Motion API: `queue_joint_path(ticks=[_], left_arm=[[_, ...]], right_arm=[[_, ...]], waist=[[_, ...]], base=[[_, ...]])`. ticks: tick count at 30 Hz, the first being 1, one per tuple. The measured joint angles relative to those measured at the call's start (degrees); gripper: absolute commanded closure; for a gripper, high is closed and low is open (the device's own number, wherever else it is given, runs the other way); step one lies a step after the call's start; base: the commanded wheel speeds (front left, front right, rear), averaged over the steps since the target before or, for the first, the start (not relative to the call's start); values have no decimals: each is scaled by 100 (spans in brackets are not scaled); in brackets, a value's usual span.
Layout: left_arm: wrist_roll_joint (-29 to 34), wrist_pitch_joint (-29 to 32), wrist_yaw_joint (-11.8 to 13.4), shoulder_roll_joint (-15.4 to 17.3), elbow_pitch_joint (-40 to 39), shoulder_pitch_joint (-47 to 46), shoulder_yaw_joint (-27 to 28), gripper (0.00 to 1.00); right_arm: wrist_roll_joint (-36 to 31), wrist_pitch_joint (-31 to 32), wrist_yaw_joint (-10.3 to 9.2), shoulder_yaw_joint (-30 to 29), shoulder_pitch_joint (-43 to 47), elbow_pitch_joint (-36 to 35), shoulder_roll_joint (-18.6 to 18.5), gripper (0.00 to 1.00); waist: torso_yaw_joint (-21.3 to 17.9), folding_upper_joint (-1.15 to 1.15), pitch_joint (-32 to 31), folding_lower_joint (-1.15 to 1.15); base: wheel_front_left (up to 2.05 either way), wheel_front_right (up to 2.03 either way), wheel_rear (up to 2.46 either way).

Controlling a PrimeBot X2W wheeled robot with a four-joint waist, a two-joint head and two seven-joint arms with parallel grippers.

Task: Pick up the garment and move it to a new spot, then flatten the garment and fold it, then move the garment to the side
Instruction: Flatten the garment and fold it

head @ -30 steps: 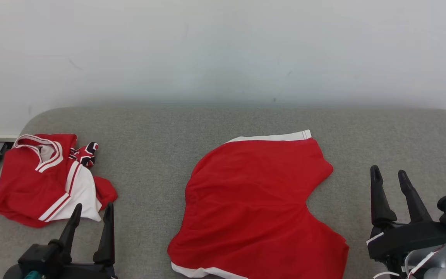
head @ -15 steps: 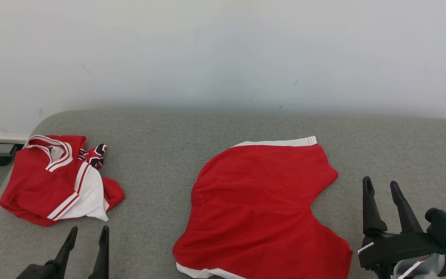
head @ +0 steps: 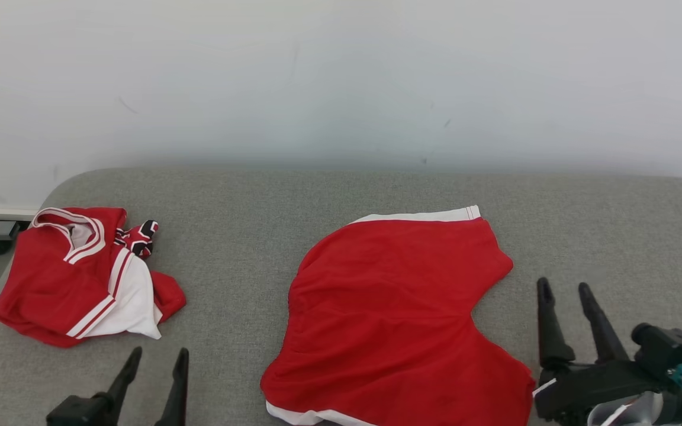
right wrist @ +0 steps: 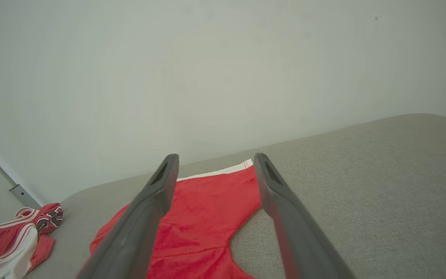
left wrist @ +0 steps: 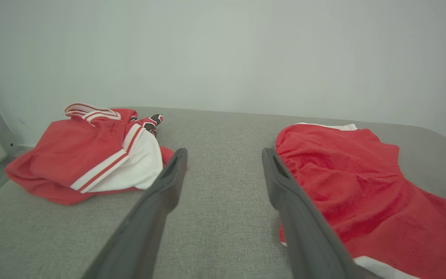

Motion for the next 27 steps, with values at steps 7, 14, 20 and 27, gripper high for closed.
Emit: queue_joint_path(ticks=[7, 14, 20, 27], left_arm=[[-76, 1039, -143, 15, -16, -5, -401, 0], [-75, 2146, -272, 0, 303, -282, -870, 0], [-74, 2842, -370, -107, 815, -707, -1082, 0], [-115, 3299, -466, -187, 1085, -1113, -1082, 0]], right_arm=[[-348, 1155, 93, 627, 496, -75, -435, 0], [-792, 2464, 52, 1266, 925, -234, -678, 0], [-905, 3243, -77, 1491, 1066, -250, -659, 5], [-961, 3867, -200, 1538, 1262, -365, -614, 0]], waist=[[-35, 0, -4, 0], [-173, 0, 16, 0], [-293, 0, 130, 0], [-414, 0, 337, 0]], base=[[0, 0, 0], [0, 0, 0], [0, 0, 0], [0, 0, 0]])
